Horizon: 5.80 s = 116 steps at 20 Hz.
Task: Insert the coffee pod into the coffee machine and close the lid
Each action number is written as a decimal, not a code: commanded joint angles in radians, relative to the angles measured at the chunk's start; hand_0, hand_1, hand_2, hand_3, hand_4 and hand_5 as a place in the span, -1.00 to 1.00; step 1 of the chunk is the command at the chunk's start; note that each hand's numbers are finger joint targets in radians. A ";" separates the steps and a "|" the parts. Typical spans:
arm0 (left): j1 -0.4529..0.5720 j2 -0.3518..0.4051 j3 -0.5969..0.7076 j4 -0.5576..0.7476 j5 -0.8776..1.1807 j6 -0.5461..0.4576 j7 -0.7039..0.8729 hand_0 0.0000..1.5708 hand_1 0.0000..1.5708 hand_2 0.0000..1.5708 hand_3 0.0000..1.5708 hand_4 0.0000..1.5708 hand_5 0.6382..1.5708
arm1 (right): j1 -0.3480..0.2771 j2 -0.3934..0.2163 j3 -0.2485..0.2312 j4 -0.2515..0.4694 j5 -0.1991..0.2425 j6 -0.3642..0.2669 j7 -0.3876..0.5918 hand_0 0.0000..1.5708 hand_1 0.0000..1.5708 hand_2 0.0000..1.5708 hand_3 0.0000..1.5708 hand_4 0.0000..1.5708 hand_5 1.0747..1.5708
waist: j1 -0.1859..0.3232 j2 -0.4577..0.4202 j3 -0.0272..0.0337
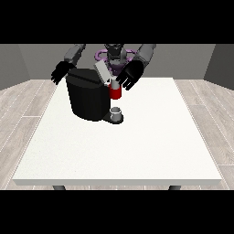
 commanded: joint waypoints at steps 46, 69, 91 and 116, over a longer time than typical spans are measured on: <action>0.283 -0.188 0.220 -0.009 0.247 -0.075 -0.095 -1.00 -1.00 -1.00 -1.00 -0.67 1.00 | 0.223 -0.021 0.014 -0.044 -0.002 0.027 -0.025 -1.00 -1.00 -1.00 -1.00 -0.55 1.00 | 0.176 -0.349 -0.0039; 0.686 -0.437 0.157 -0.214 0.502 -0.141 -0.089 -1.00 -1.00 -1.00 -1.00 -0.97 1.00 | 0.061 -0.116 0.037 -0.044 -0.008 0.164 0.125 -1.00 -1.00 -1.00 -1.00 -0.79 1.00 | 0.457 -0.508 -0.0011; 0.916 -0.405 0.074 -0.728 0.664 -0.131 0.099 -1.00 -1.00 -1.00 -1.00 -1.00 1.00 | -0.124 -0.127 -0.037 0.261 0.003 0.226 -0.031 -1.00 -1.00 -1.00 -1.00 -1.00 1.00 | 0.460 -0.298 -0.0011; 0.908 -0.336 0.079 -0.705 0.676 -0.058 -0.002 -1.00 -1.00 -1.00 -1.00 -1.00 1.00 | -0.412 -0.033 0.035 0.323 0.093 0.169 0.055 -1.00 -1.00 -1.00 -1.00 -0.90 1.00 | 0.399 -0.186 -0.0018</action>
